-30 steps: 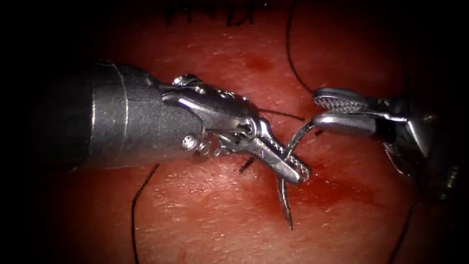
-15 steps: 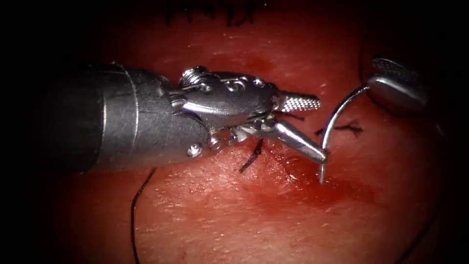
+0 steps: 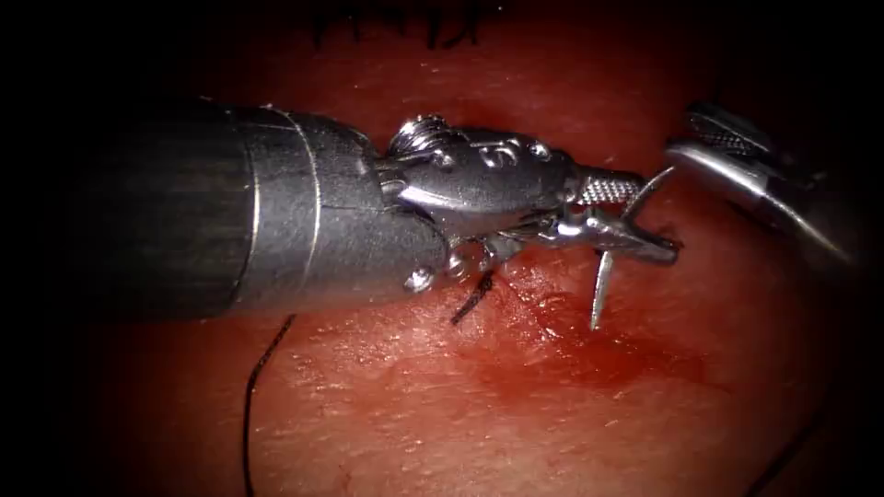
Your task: Wound Closure
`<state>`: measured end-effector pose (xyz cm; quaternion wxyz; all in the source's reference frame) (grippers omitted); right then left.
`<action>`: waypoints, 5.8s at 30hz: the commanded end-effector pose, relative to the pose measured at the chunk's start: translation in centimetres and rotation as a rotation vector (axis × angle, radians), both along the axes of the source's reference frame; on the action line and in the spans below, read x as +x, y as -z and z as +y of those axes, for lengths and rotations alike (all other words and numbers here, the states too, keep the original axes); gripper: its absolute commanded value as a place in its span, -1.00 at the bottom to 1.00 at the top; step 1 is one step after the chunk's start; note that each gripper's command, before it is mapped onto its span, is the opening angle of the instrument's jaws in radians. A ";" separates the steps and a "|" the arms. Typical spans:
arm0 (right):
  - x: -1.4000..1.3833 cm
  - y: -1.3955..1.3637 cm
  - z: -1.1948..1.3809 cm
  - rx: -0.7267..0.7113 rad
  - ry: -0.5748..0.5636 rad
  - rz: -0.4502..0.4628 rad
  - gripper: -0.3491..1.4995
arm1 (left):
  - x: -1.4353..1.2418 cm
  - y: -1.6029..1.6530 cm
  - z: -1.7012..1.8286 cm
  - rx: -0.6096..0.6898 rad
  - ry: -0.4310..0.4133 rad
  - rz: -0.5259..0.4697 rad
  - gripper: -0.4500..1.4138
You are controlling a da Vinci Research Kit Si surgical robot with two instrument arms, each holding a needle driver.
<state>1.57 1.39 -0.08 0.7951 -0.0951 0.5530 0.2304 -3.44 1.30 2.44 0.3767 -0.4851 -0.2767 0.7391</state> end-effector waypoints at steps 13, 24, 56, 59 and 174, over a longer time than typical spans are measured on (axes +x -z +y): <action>0.26 -0.07 0.07 -0.029 0.057 0.042 0.67 | 0.04 -0.06 -0.11 0.099 -0.041 0.012 -1.00; 0.40 -0.13 0.05 -0.038 0.094 0.192 0.73 | 0.06 -0.02 -0.09 0.221 -0.018 -0.194 -1.00; 0.16 -0.10 -0.07 -0.036 0.191 0.165 -1.00 | 0.04 0.06 -0.17 0.225 -0.059 -0.240 -0.17; 0.09 -0.11 -0.06 -0.054 0.192 0.143 -1.00 | 0.01 0.04 -0.05 0.080 0.028 -0.164 0.66; -0.01 -1.75 -1.35 -0.249 0.370 -0.426 -1.00 | 0.59 -0.22 -0.98 -0.169 -0.435 0.094 -0.71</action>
